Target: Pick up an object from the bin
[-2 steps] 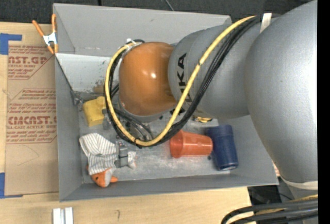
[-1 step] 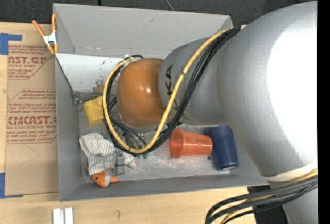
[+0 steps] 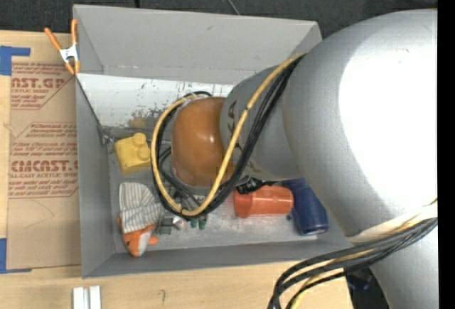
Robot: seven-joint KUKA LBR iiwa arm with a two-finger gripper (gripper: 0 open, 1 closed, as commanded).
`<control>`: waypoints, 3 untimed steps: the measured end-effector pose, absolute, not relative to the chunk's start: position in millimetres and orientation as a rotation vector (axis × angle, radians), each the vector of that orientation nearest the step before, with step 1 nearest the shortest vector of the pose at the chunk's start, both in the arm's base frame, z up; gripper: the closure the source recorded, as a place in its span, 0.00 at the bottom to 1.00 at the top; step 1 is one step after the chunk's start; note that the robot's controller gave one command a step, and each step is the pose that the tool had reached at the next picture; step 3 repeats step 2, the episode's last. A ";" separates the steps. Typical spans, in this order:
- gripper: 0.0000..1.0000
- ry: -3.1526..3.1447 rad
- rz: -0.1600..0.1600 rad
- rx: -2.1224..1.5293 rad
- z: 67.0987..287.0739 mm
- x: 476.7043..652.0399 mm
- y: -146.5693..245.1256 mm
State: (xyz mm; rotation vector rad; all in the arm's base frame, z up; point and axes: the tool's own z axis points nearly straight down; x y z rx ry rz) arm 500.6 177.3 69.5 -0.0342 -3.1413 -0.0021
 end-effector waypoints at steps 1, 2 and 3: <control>1.00 -3.141 -0.002 -0.034 69.6 500.6 177.3; 1.00 -3.144 -0.004 -0.002 214.8 529.6 191.7; 1.00 -3.144 -0.004 -0.002 214.8 529.6 191.7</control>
Offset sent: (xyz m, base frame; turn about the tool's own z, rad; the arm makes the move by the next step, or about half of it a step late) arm 0.0287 0.0130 0.1452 -0.0186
